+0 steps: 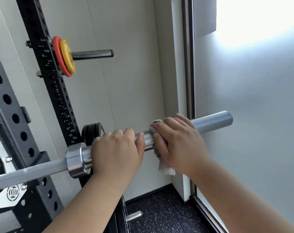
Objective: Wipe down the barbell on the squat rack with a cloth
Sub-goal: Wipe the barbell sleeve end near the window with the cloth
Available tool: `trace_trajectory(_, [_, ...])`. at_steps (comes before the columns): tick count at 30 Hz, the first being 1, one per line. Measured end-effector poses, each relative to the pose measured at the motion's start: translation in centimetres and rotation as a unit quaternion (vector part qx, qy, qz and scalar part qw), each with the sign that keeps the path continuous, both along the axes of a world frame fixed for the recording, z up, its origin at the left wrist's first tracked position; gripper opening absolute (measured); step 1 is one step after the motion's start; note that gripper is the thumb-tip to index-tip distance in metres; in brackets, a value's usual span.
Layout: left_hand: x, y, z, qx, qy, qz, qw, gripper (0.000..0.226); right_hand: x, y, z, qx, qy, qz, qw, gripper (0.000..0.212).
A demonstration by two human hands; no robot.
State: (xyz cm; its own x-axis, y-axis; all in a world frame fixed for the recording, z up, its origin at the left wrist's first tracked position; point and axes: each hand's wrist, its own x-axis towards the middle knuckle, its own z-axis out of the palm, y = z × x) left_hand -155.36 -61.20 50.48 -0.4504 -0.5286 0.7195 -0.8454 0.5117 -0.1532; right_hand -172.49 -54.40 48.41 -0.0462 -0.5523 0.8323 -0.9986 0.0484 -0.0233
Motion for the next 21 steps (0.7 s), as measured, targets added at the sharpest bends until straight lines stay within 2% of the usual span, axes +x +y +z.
trace_trajectory(3, [0.2,0.1,-0.6,-0.013,-0.004,0.002,1.0,0.051,-2.8,-0.1,1.3,0.002,-0.064,-0.105,0.992,0.043])
trace_trajectory(4, [0.3,0.1,-0.7,-0.017,-0.005,0.001,1.0,0.05,-2.7,-0.3,1.5,0.005,-0.071,-0.111,0.991,0.044])
trace_trajectory(7, [0.6,0.0,-0.9,-0.031,0.007,-0.025,0.999,0.045,1.1,-0.5,-0.2,0.014,-0.015,-0.01,1.0,0.033])
trace_trajectory(9, [0.7,-0.1,-0.7,-0.041,0.01,-0.043,0.998,0.043,2.0,0.2,-1.1,0.013,0.024,0.033,0.999,0.035])
trace_trajectory(11, [1.0,-0.3,-0.1,-0.041,0.011,-0.06,0.997,0.046,0.2,0.3,-0.7,0.005,0.016,-0.006,1.0,0.035])
trace_trajectory(14, [1.4,-0.6,0.5,-0.049,0.007,-0.066,0.997,0.051,-1.1,-0.2,0.5,-0.032,-0.088,-0.098,0.991,0.039])
trace_trajectory(15, [1.4,-0.6,0.6,-0.05,0.0,-0.063,0.997,0.051,-0.2,-0.4,0.6,-0.039,-0.093,-0.098,0.99,0.036])
trace_trajectory(19, [1.4,-0.4,1.2,-0.051,-0.02,-0.047,0.997,0.048,4.3,-1.1,-0.8,-0.03,0.002,0.027,0.999,0.027])
trace_trajectory(21, [1.6,-0.5,1.5,-0.043,-0.036,-0.037,0.998,0.046,2.8,-1.2,-0.3,-0.023,0.012,0.007,1.0,0.027])
